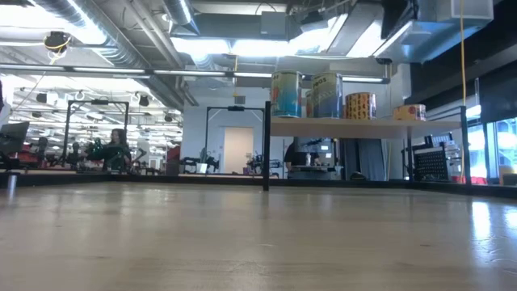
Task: Pick and place cans onto a shelf
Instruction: Return to Home Position
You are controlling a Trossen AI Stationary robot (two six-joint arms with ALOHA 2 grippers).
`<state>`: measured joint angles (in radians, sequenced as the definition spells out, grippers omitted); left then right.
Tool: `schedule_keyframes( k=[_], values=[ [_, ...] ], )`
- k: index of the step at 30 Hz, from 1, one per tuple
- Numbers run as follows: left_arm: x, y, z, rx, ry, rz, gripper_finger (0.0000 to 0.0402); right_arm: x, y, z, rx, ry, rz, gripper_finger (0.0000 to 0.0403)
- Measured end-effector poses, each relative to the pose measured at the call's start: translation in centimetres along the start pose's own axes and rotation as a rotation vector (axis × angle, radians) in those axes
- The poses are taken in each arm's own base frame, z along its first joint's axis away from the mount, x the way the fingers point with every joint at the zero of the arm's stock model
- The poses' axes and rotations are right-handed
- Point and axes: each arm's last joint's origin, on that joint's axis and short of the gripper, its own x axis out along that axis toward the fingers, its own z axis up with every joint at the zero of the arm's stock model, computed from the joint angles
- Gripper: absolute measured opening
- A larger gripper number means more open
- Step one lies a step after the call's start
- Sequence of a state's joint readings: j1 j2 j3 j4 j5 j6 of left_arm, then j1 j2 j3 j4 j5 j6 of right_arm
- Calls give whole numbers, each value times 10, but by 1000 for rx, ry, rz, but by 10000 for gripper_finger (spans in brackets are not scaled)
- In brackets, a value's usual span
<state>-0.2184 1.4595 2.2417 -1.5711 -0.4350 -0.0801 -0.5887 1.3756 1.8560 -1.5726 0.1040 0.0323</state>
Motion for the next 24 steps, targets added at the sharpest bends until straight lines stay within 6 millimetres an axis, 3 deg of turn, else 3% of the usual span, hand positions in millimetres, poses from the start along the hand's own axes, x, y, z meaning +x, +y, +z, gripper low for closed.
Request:
schedule_keyframes(
  k=[5, 10, 17, 24],
  values=[
    [-34, 15, -17, -99, -83, 0, 0, -39, 9, -4, -78, -152, 39, 5],
    [-70, 33, -52, -212, -161, -24, 0, -73, 11, -22, -141, -279, 73, 4],
    [-89, 50, -111, -351, -181, -28, 0, -120, 2, -77, -104, -443, 173, 3],
    [-92, 59, -164, -435, -248, -38, 0, -141, -15, -137, -56, -571, 227, 3]
  ],
)
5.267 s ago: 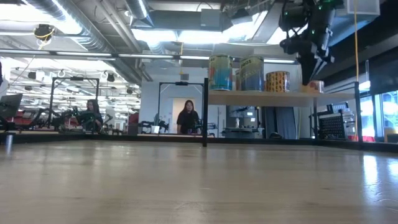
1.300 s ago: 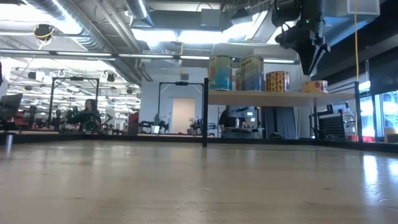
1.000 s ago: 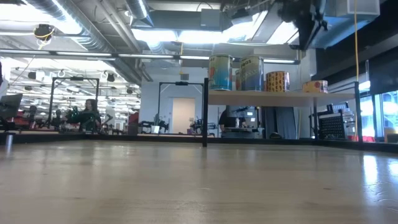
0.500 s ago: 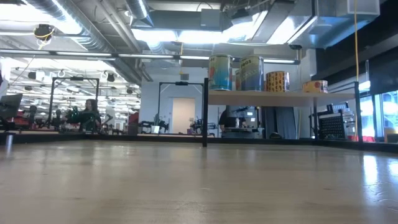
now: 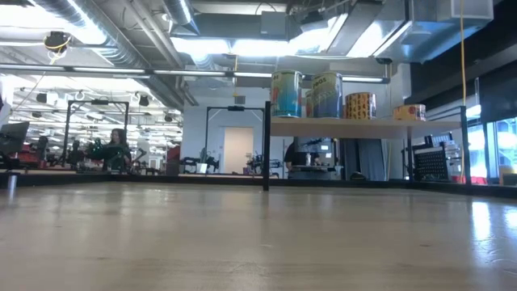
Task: Pick and place cans onto a shelf
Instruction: Return to Home Position
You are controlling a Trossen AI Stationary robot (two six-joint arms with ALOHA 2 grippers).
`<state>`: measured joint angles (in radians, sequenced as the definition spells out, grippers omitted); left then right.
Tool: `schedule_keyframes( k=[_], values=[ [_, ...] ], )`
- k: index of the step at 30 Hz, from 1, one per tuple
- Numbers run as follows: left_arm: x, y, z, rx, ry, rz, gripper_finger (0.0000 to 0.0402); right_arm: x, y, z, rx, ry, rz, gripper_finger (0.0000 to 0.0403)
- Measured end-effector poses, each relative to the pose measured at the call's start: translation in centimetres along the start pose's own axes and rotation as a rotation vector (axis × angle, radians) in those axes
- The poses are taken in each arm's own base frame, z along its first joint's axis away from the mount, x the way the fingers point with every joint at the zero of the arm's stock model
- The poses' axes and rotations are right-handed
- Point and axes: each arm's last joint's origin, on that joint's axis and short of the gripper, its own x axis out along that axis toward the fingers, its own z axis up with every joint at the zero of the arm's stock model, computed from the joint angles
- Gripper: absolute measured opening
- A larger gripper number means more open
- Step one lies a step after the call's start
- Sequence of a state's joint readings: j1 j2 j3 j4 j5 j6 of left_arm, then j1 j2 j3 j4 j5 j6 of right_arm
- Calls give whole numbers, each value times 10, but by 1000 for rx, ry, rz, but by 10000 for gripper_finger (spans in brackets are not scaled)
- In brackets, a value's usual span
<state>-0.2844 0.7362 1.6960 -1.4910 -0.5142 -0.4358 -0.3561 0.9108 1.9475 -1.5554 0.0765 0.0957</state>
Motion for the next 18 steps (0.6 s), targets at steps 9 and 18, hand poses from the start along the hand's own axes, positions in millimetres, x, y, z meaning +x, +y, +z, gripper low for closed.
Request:
schedule_keyframes(
  k=[9, 18],
  values=[
    [-3, 22, -45, -31, -209, -124, 0, -9, -3, -51, 87, -143, 98, 3],
    [18, 25, -88, 5, -377, -292, 0, 37, 2, -78, 19, -153, 253, 2]
  ],
)
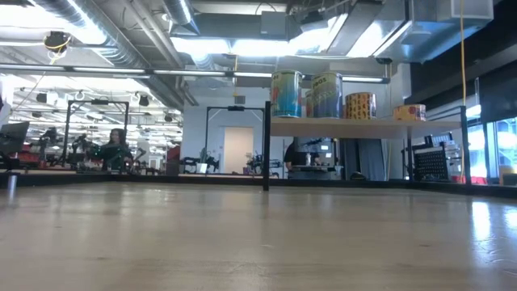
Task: Pick and place cans onto a shelf
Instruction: Return to Home Position
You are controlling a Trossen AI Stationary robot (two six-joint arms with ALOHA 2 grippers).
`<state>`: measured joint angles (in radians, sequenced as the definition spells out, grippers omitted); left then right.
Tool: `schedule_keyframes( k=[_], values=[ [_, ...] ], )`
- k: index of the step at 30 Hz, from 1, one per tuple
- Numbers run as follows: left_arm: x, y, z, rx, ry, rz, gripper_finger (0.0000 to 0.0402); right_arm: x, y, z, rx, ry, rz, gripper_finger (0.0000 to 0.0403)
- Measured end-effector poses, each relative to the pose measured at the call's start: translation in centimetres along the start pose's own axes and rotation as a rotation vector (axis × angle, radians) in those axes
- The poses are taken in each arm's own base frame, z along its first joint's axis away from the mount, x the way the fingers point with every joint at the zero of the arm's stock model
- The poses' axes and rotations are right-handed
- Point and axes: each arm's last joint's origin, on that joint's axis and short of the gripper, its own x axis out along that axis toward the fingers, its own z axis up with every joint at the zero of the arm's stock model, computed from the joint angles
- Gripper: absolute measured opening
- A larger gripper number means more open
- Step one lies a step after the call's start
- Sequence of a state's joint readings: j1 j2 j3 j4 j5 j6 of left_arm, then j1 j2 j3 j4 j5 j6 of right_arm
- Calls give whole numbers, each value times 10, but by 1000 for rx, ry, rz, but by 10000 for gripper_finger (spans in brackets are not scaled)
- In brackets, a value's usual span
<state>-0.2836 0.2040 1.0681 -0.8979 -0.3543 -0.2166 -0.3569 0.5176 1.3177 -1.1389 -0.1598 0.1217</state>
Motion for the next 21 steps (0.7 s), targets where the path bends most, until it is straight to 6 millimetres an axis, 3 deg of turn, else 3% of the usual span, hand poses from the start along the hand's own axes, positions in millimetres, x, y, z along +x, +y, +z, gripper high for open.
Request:
schedule_keyframes(
  k=[6, 12, 21],
  values=[
    [4, 2, -24, -2, -78, -68, 0, 10, -1, -20, -46, -81, 107, 2],
    [6, 6, -45, -2, -98, -85, 0, 4, -3, -47, -26, -189, 133, 3],
    [23, 0, -54, 64, -145, -113, 0, 7, -7, -78, -26, -305, 177, 3]
  ],
)
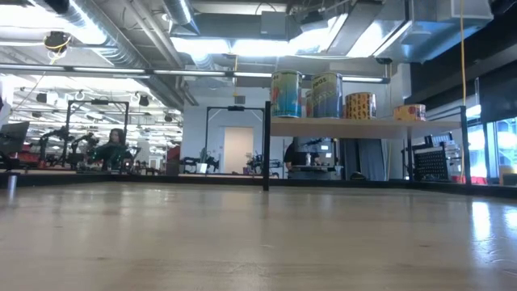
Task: Pick and place cans onto a shelf
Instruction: Return to Home Position
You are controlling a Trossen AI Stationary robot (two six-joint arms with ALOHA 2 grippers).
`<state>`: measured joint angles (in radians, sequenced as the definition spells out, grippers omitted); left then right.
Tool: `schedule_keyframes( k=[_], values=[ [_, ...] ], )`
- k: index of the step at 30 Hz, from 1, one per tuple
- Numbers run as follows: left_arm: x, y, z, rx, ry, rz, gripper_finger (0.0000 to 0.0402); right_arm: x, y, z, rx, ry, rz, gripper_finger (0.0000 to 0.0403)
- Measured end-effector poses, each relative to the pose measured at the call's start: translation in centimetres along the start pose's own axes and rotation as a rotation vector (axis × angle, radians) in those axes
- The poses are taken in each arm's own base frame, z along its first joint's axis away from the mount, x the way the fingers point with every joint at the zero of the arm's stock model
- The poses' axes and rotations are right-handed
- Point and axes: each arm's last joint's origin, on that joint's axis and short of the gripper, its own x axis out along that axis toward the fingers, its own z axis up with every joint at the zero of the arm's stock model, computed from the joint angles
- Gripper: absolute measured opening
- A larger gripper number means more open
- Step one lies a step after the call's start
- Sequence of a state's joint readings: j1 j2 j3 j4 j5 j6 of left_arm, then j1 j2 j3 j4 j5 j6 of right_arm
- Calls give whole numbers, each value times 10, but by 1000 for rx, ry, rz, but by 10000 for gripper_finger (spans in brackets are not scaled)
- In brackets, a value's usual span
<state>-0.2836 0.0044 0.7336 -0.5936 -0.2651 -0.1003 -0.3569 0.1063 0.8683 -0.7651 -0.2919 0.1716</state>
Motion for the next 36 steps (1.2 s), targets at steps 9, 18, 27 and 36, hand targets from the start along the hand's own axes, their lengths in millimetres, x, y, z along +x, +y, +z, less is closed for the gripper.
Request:
schedule_keyframes(
  k=[9, 18, 27, 36],
  values=[
    [26, -6, -26, 2, -33, -51, 0, 36, -14, -29, -124, -49, 87, 3],
    [50, -9, -61, 66, -58, -57, 0, 73, -29, -67, -195, -108, 167, 3],
    [66, -9, -105, 50, -3, -45, 0, 91, -40, -103, -142, -86, 194, 3],
    [76, -8, -144, 90, -7, -51, 0, 97, -45, -123, -195, -38, 211, 3]
  ],
)
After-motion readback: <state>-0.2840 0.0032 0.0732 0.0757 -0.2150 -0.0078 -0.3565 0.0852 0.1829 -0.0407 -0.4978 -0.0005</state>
